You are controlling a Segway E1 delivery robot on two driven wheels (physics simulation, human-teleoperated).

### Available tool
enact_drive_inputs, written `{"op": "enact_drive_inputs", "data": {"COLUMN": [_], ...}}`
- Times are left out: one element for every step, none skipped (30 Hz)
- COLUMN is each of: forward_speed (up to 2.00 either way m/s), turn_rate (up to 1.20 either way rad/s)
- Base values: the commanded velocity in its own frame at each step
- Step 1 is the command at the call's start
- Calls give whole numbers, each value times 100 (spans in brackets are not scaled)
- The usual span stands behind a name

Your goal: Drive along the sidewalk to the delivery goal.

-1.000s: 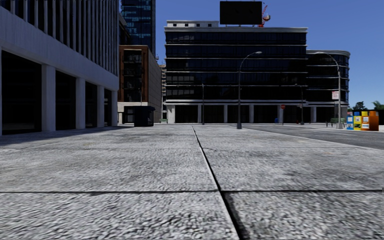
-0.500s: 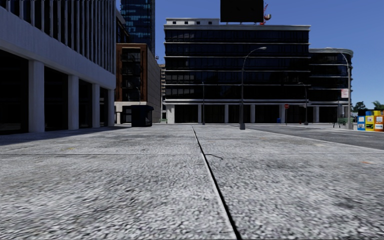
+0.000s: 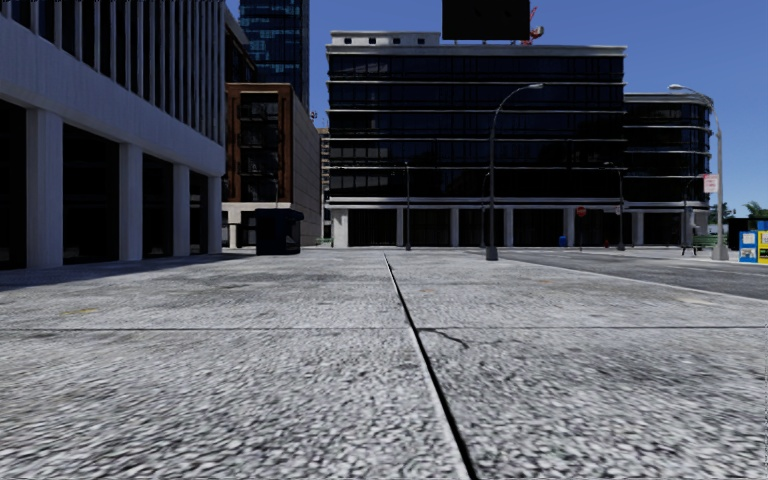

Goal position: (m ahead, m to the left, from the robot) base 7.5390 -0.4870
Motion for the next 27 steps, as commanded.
{"op": "enact_drive_inputs", "data": {"forward_speed": [200, 200, 200, 200, 200, 200, 200, 200, 200, 200, 200, 200, 200, 200, 200, 200, 200, 200, 200, 200, 200, 200, 200, 200, 200, 200, 200], "turn_rate": [0, 0, 0, 0, 0, 0, 0, 0, 0, 0, 0, 0, 0, 0, 0, 0, 0, 0, 0, 0, 0, 0, 0, 0, 0, 0, 0]}}
